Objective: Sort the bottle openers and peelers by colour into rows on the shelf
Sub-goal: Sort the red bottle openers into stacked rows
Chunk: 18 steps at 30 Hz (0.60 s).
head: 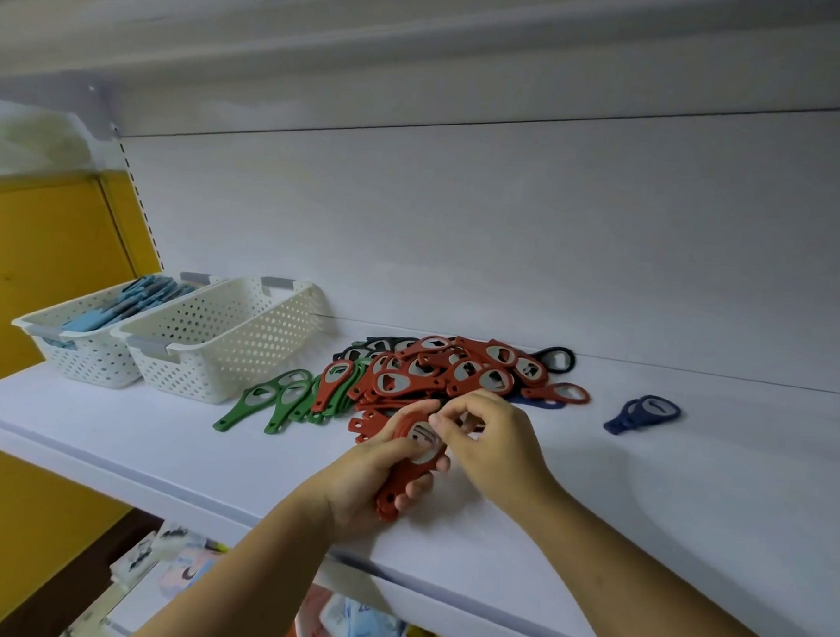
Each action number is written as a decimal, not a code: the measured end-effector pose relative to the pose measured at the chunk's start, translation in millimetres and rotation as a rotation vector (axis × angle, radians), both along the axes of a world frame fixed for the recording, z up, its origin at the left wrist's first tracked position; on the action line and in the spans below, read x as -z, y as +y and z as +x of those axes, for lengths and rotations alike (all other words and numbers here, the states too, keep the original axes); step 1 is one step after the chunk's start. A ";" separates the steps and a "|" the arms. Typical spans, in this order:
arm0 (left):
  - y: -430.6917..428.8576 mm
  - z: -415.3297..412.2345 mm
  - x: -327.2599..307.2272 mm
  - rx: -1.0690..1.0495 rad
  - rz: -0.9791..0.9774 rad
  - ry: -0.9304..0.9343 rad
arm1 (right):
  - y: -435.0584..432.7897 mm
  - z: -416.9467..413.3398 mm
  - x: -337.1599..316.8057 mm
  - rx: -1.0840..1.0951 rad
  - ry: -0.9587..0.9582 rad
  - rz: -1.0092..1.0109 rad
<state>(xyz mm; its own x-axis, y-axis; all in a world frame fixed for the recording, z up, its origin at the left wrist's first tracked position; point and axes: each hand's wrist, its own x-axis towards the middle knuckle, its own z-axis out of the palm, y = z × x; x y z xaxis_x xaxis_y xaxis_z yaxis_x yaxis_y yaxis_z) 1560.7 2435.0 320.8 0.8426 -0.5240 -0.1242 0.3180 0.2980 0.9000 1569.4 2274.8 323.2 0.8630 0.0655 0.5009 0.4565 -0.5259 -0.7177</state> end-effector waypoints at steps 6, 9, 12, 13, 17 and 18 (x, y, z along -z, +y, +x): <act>-34.9 -3.3 -5.6 -0.065 0.047 -0.062 | -45.9 -43.7 -8.8 0.011 0.341 -0.038; -83.4 -15.0 -8.0 0.023 0.190 -0.271 | -75.6 -73.5 -8.2 0.008 0.480 -0.083; -134.5 -32.2 -16.0 0.106 0.274 -0.453 | -109.5 -98.3 -15.2 0.083 0.549 -0.030; -150.0 -37.7 -18.1 0.132 0.275 -0.495 | -120.9 -105.8 -17.5 0.112 0.565 0.004; -202.7 -61.5 -20.3 0.194 0.230 -0.652 | -163.8 -129.1 -17.4 0.203 0.546 0.138; -212.1 -66.9 -19.6 0.221 0.219 -0.686 | -173.0 -134.7 -15.6 0.226 0.532 0.157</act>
